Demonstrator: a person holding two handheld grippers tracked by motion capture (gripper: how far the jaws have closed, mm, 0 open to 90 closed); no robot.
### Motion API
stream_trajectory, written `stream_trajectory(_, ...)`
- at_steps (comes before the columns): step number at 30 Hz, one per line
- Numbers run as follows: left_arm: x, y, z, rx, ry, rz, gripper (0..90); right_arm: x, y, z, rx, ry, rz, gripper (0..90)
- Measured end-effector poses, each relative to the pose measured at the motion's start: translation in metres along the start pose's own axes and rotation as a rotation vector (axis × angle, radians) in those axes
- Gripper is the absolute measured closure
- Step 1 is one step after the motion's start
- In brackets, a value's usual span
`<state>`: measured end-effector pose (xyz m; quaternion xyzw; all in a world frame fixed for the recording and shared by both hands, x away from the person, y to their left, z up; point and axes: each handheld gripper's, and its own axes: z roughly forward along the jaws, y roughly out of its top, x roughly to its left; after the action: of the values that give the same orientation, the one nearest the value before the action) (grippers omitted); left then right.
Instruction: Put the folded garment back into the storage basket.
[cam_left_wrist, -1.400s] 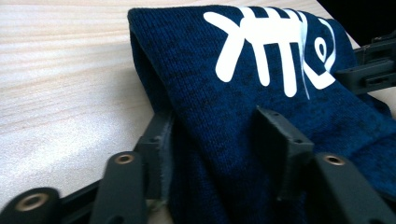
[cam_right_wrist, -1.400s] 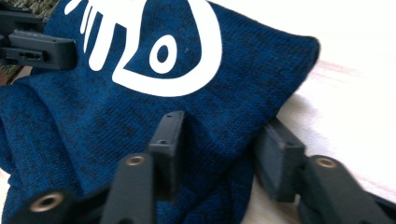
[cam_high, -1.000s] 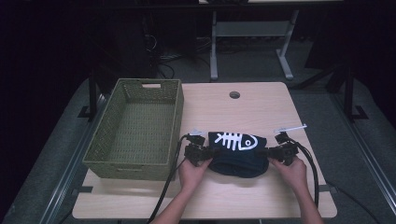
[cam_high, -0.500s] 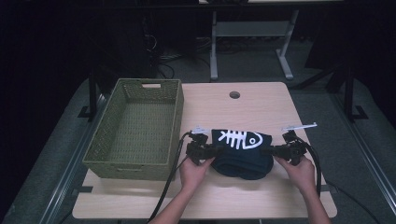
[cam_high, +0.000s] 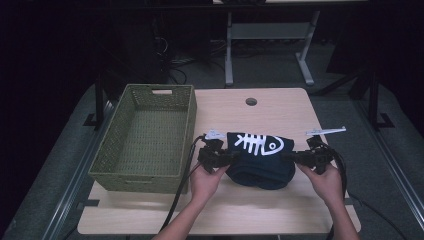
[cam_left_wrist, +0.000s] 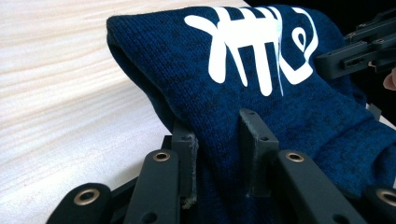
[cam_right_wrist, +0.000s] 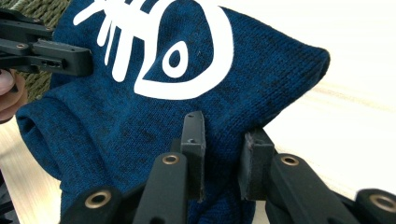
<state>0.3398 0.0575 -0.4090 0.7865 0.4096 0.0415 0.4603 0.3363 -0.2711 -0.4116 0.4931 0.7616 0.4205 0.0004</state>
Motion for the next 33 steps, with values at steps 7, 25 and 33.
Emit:
stream_trajectory(7,0.0,0.006,-0.01,-0.01,-0.005,0.005,69.9,0.008,0.007,-0.005,-0.016,0.001,-0.011,74.8)
stream_trajectory(25,0.001,0.031,-0.032,-0.03,0.008,0.039,69.8,0.027,0.03,-0.018,-0.046,0.008,-0.045,74.8)
stream_trajectory(33,0.004,0.039,-0.042,-0.028,0.005,0.045,69.6,0.035,0.039,-0.022,-0.059,0.018,-0.06,74.8)
